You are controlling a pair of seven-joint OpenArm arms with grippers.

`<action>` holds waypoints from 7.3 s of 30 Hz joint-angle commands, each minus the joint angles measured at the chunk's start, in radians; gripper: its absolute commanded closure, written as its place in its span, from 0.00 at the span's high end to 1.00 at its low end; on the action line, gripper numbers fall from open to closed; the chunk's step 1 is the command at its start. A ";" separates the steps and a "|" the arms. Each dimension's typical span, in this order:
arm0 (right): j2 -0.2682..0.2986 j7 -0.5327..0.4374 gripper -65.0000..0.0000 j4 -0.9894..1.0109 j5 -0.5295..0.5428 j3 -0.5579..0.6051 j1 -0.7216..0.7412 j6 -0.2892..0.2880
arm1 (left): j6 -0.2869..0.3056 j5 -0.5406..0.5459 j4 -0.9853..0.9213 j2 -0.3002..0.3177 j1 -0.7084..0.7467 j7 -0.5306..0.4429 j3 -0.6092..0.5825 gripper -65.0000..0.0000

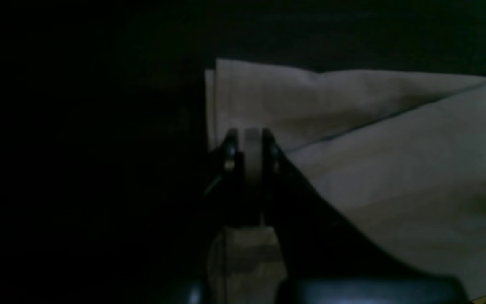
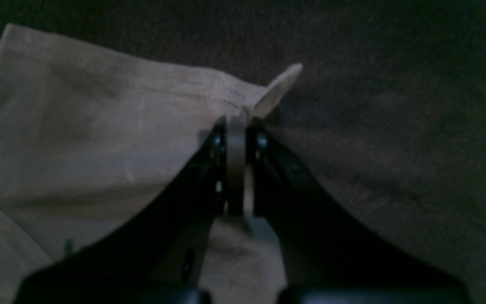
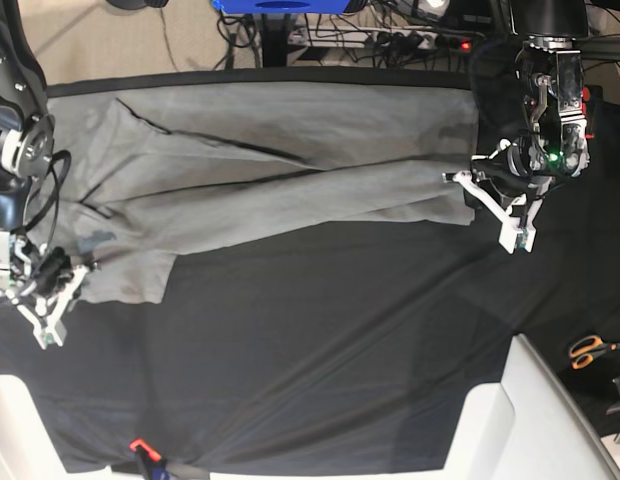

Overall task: Fold the T-shirt properly
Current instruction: 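Move both grippers to the shirt's hem corners and pinch them, then hold the hem corners with both grippers and lift them, then carry the held hem with the left gripper toward the right gripper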

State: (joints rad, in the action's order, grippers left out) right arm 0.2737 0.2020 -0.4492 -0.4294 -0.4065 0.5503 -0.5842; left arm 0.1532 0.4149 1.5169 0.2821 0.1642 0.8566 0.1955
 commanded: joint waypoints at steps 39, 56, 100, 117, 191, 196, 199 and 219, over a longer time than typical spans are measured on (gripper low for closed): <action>-0.155 0.719 0.00 -1.120 0.005 -0.001 -0.462 -0.102 | 0.000 0.003 0.070 0.029 0.004 -0.015 -0.052 0.00; -0.236 0.719 0.00 -1.345 -0.001 -0.002 -0.729 -0.102 | 0.000 0.003 0.139 0.059 0.071 -0.015 -0.070 0.00; -0.334 0.713 0.00 -1.405 0.004 0.010 -0.804 -0.102 | -0.002 -0.038 0.175 0.070 0.148 -0.020 -0.074 0.00; -0.351 0.656 0.37 -1.302 0.005 -0.001 -0.740 -0.114 | 0.003 -0.230 0.172 -0.011 0.153 -0.021 -0.072 0.00; -0.371 0.468 0.61 -1.413 0.125 -0.002 -0.824 -0.114 | 0.545 0.154 -0.279 -0.067 0.123 -0.158 0.246 0.07; -0.370 0.468 0.61 -1.413 0.125 -0.002 -0.824 -0.114 | 0.545 0.154 -0.287 -0.068 0.102 -0.261 0.235 0.00; -0.370 0.468 0.61 -1.413 0.125 -0.002 -0.824 -0.114 | 0.545 0.152 -0.229 -0.068 0.123 -0.267 0.235 0.00; -0.370 0.468 0.61 -1.413 0.125 -0.002 -0.824 -0.114 | 0.431 -0.204 0.302 -0.111 0.303 -0.328 0.212 0.00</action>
State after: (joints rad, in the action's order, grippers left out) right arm -0.1020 0.6834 -1.8454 -0.3134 -0.4080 -0.2806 -0.7006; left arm 0.5827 0.1967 1.8053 0.1699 0.4686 0.5507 0.4099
